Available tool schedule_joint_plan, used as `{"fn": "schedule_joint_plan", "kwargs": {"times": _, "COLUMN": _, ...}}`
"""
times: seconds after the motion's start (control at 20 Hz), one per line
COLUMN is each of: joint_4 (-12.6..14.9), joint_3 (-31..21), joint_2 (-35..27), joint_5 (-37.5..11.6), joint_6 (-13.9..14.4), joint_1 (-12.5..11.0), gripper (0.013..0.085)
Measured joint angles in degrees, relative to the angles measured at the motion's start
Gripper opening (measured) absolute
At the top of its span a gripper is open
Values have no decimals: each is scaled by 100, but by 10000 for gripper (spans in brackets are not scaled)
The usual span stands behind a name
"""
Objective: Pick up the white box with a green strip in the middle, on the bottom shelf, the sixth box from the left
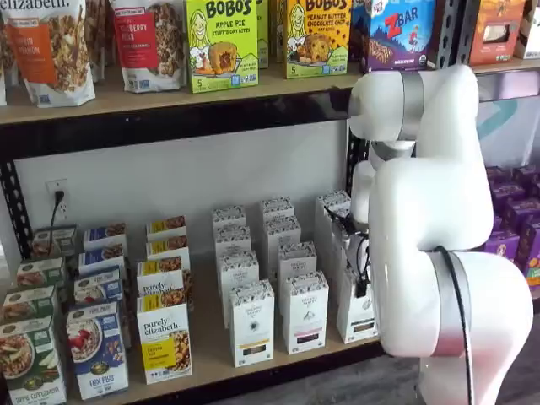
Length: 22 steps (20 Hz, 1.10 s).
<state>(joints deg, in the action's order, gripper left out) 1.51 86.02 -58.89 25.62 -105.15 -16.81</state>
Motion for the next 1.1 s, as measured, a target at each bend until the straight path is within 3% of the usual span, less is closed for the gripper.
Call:
{"fn": "schedule_joint_plan", "kwargs": {"times": 0.1, "joint_4": 44, "joint_3": -170, "joint_2": 88, "joint_5": -86, "joint_6": 58, "joint_1": 20, "gripper": 570}}
{"fn": "schedule_joint_plan", "kwargs": {"times": 0.2, "joint_4": -21, "joint_3": -330, "joint_2": 174, "joint_5": -159, "joint_6": 10, "joint_1": 29, "gripper": 490}}
{"fn": "schedule_joint_plan", "kwargs": {"times": 0.75, "joint_4": -278, "joint_3": -1441, "joint_2": 891, "joint_5": -569, "joint_6": -226, "joint_1": 33, "gripper": 490}}
{"fn": "schedule_joint_plan", "kwargs": {"times": 1.1, "joint_4": -293, "joint_3": -2316, "joint_2": 1536, "joint_5": -762, "joint_6": -173, "joint_1": 106, "gripper": 490}}
